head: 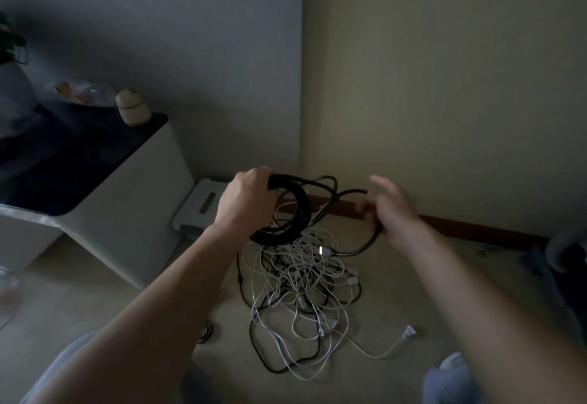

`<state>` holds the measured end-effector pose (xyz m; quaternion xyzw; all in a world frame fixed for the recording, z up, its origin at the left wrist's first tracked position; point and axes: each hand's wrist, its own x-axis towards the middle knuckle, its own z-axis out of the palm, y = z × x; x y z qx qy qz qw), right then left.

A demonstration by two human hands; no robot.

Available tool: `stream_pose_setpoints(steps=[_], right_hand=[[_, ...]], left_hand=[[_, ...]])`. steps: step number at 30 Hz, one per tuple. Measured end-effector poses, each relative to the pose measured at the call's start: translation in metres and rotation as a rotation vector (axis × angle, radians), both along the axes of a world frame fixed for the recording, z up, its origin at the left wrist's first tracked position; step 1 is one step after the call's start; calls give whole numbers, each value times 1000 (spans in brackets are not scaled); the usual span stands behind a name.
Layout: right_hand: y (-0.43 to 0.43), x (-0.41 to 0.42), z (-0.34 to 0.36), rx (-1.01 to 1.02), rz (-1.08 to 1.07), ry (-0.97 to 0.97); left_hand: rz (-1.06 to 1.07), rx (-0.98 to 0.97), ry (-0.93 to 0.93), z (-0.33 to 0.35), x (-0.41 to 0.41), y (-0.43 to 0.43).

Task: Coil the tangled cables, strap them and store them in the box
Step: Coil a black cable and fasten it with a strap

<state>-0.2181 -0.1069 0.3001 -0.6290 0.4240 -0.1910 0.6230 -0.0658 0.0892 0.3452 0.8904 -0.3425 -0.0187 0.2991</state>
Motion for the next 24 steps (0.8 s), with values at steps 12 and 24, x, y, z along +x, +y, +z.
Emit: stream_pose_setpoints(steps=[12, 24], right_hand=[[-25, -39, -51, -473, 166, 987], [51, 22, 35, -132, 436, -289]], left_hand=[[179, -435, 193, 21, 24, 22], [-58, -338, 91, 12, -3, 0]])
